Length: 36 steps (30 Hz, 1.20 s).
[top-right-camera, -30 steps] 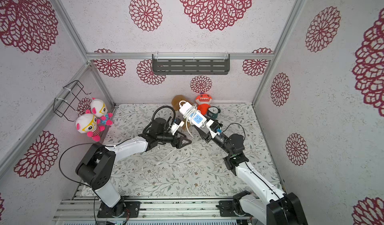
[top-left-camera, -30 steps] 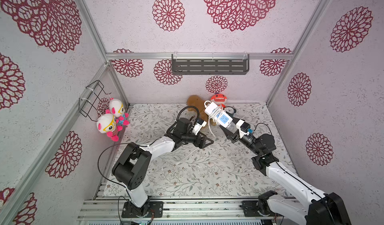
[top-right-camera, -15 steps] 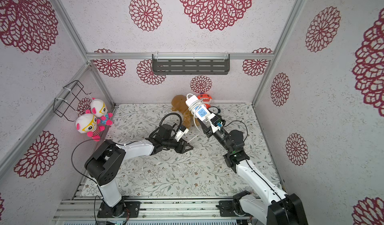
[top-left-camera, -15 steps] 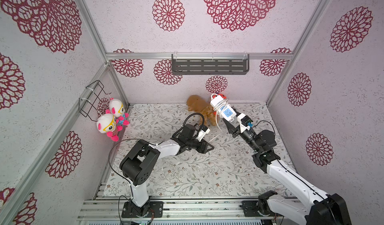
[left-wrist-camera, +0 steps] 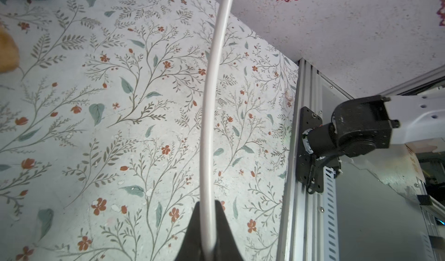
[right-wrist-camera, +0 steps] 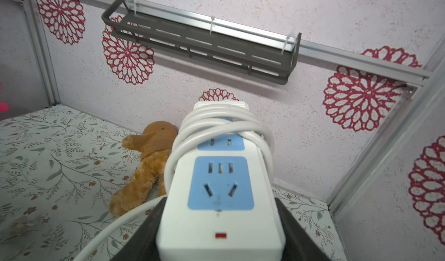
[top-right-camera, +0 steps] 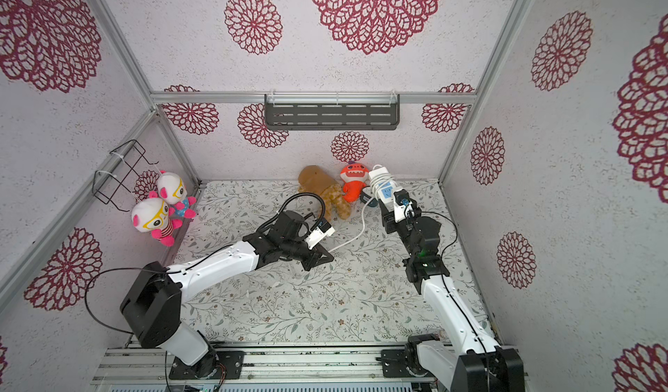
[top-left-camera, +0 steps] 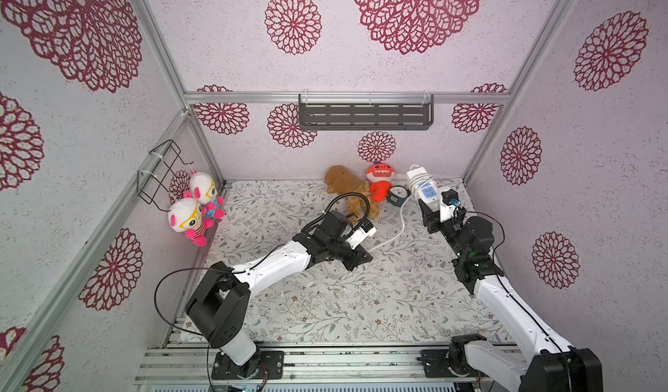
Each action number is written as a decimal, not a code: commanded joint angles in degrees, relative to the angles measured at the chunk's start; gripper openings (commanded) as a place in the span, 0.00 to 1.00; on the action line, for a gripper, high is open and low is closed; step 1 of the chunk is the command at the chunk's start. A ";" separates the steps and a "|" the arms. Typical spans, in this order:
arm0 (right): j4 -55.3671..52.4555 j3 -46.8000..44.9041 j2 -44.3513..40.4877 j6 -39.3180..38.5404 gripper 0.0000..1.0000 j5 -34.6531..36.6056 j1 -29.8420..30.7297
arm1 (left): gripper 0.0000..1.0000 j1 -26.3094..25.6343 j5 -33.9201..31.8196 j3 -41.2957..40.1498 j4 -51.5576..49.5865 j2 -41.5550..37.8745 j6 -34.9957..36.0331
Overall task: Wrap the cord around the power strip
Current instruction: Wrap the power cord around the power strip.
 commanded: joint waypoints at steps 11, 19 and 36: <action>-12.11 1.05 0.67 -7.34 0.21 -8.23 -2.06 | 0.00 -7.37 -8.13 24.30 -32.85 -5.00 19.63; -18.76 -2.65 -2.11 -12.09 0.21 -20.00 -0.77 | 0.00 -7.03 -16.02 39.07 -41.70 -2.34 29.30; -26.94 -3.51 -0.75 -19.16 0.20 -34.90 5.23 | 0.00 -8.99 -13.19 66.97 -50.66 12.56 36.60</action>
